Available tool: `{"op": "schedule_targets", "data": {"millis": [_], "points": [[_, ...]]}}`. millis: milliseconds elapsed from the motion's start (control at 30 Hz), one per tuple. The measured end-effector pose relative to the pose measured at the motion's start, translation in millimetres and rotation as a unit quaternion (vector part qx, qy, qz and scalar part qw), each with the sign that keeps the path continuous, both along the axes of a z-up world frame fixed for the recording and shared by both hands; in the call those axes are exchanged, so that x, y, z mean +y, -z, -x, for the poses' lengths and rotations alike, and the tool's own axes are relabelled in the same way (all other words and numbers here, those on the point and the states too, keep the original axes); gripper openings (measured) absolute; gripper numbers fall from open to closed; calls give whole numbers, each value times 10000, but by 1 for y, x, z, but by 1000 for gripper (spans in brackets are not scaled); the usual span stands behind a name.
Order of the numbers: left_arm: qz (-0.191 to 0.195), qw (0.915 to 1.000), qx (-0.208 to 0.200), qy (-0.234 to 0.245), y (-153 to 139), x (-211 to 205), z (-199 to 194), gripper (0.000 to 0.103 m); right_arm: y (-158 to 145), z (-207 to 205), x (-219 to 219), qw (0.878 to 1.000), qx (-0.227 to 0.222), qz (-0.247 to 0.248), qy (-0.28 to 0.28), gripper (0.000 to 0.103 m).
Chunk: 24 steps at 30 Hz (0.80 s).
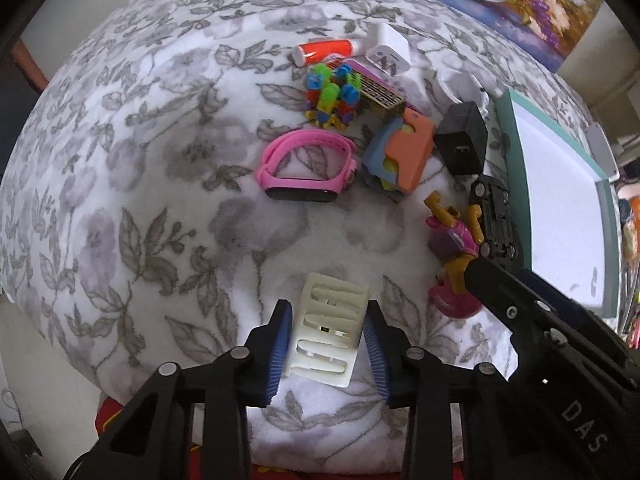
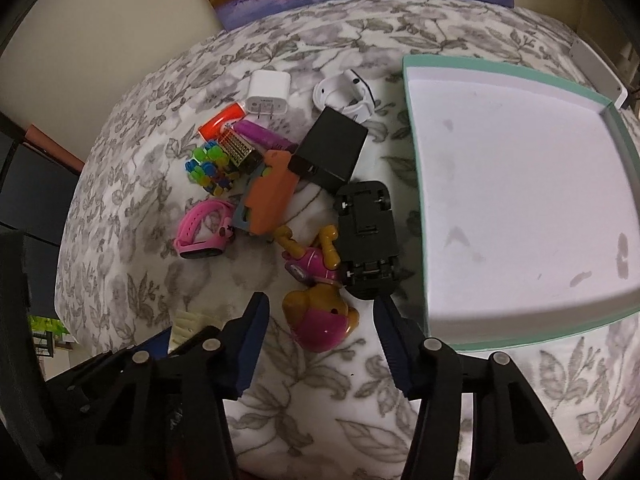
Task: Organize rigid objects
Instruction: 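Grasp the cream claw clip with the left tool while the right tool grasps the pink-brown toy dog, then carry the clip with the left tool while the right tool carries the dog over the tray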
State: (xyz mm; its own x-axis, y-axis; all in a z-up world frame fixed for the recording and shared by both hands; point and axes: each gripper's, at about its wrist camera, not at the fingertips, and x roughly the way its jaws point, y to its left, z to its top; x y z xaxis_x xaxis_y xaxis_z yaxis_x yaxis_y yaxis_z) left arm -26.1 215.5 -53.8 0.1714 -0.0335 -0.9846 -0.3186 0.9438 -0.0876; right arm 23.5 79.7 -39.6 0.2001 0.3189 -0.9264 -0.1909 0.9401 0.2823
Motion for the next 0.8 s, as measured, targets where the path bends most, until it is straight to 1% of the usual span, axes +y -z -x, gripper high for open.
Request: {"op": "schedule_targets", "data": {"millis": [133, 200, 267, 367, 567, 800], "points": [[105, 9996, -95, -250, -2, 17, 3, 36, 7, -2, 4, 9999, 130, 61, -32, 49], [128, 9990, -129, -397, -3, 26, 6, 35, 10, -2, 7, 9998, 174, 93, -65, 47], [91, 9984, -103, -555, -1, 36, 7, 34, 13, -3, 11, 9996, 193, 152, -101, 47], [144, 9973, -60, -721, 3, 50, 8, 33, 19, -4, 16, 9993, 226, 266, -140, 46], [209, 9968, 17, -775, 14, 67, 8, 32, 30, -9, 21, 9986, 302, 409, -107, 46], [100, 9978, 36, -661, 18, 73, 7, 33, 33, -10, 25, 9982, 252, 525, -131, 46]]}}
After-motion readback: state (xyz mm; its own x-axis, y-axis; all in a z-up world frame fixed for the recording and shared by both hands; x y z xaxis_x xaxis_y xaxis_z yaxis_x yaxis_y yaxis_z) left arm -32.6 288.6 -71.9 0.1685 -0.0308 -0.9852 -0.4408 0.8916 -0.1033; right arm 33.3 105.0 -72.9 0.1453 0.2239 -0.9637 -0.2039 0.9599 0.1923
